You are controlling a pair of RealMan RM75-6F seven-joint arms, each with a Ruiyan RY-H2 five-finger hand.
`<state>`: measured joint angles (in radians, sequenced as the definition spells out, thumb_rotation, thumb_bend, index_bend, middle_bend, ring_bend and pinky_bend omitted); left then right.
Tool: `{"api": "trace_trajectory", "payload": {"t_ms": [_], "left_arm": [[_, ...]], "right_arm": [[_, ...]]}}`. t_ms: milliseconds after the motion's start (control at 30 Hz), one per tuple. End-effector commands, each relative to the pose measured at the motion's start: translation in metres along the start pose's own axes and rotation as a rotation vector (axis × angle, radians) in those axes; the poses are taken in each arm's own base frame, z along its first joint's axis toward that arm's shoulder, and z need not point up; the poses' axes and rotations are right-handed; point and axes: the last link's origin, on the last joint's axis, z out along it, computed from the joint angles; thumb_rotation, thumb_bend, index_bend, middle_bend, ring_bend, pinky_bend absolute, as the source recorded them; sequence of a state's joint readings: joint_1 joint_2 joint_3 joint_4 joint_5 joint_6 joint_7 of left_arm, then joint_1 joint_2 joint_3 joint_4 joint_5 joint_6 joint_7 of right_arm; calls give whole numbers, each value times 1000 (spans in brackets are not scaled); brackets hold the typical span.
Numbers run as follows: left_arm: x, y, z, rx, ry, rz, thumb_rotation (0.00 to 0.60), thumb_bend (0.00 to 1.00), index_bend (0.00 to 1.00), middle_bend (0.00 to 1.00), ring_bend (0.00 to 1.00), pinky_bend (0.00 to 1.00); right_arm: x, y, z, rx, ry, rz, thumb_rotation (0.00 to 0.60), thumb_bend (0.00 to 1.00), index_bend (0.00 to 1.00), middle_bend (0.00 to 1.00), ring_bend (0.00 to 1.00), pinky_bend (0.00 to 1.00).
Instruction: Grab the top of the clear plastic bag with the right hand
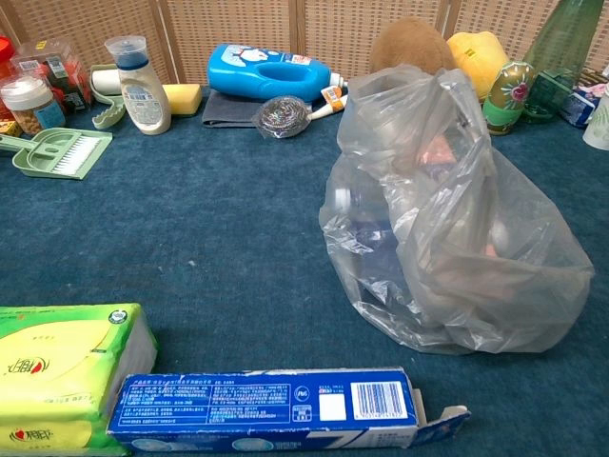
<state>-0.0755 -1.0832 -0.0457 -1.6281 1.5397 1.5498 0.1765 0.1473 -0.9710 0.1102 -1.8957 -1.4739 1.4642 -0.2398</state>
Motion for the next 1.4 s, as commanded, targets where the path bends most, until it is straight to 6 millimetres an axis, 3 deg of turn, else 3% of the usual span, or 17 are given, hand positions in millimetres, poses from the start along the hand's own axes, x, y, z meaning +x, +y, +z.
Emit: {"api": "trace_trajectory", "payload": {"t_ms": [33,567,1033,1400], "left_arm": [[-1,0,0,0,-4,1,0,156,360,356,309,133],[6,0,0,-10,21,-1,0,156,362,356,309,133],[17,-1,7,-21,47,18,0,155,362,356,309,133],[20,5,13,-44,46,30,0,156,362,356,309,133]], "right_arm": [[0,0,1,2,0,0,48,342,375,420,397,280],[6,-2,0,23,-15,84,51,342,363,420,397,280],[7,-35,21,185,-214,380,47,205,352,386,354,267],[-17,-63,43,277,-347,410,49,177,323,354,323,239]]}}
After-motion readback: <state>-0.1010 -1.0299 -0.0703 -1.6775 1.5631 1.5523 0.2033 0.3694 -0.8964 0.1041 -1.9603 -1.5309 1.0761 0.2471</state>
